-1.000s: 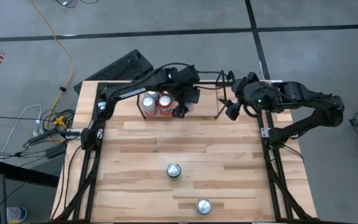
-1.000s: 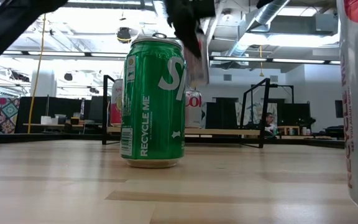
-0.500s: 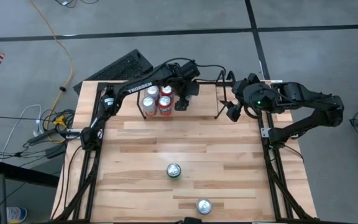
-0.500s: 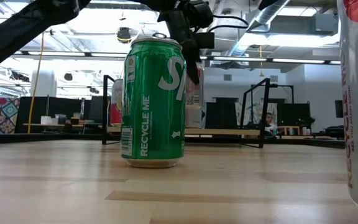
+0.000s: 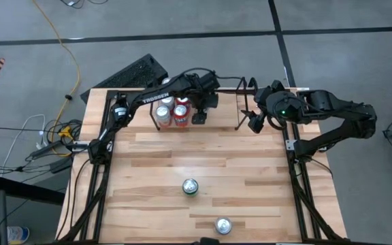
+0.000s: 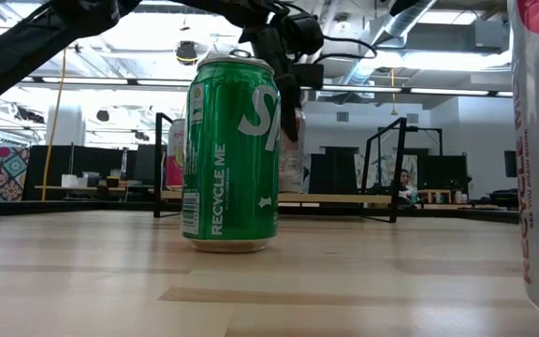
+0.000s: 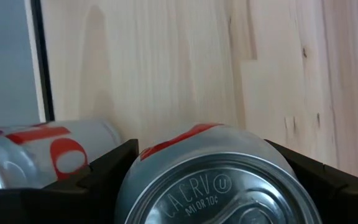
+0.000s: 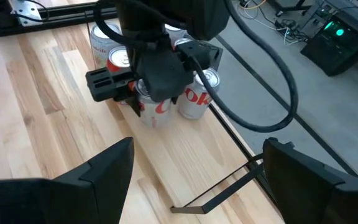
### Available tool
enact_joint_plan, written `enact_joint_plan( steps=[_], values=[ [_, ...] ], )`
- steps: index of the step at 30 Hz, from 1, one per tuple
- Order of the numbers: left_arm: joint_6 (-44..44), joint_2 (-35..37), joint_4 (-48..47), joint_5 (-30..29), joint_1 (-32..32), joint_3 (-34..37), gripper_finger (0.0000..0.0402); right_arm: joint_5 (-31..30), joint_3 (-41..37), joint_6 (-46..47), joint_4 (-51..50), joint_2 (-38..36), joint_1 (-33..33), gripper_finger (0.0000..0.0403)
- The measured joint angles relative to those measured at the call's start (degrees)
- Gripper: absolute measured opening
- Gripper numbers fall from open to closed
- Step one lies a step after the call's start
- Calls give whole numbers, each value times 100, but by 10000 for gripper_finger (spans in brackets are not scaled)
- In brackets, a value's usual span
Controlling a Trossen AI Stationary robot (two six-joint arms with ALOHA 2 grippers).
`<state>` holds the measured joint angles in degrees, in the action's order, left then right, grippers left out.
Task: Place canned beverage on shelf
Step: Put the left silver soda can on the shelf aligned with the other silver soda can
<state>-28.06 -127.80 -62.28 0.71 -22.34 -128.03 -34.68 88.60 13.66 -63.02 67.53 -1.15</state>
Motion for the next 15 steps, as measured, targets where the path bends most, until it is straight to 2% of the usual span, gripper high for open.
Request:
enact_joint_plan(
  steps=[5, 15],
  values=[
    [-132, 1, 124, 35, -1, 0, 295, 0, 0, -1, 0, 0, 0, 329],
    [-93, 38, 160, 173, -6, 0, 324, 2, 0, -3, 0, 0, 0, 329]
  ],
)
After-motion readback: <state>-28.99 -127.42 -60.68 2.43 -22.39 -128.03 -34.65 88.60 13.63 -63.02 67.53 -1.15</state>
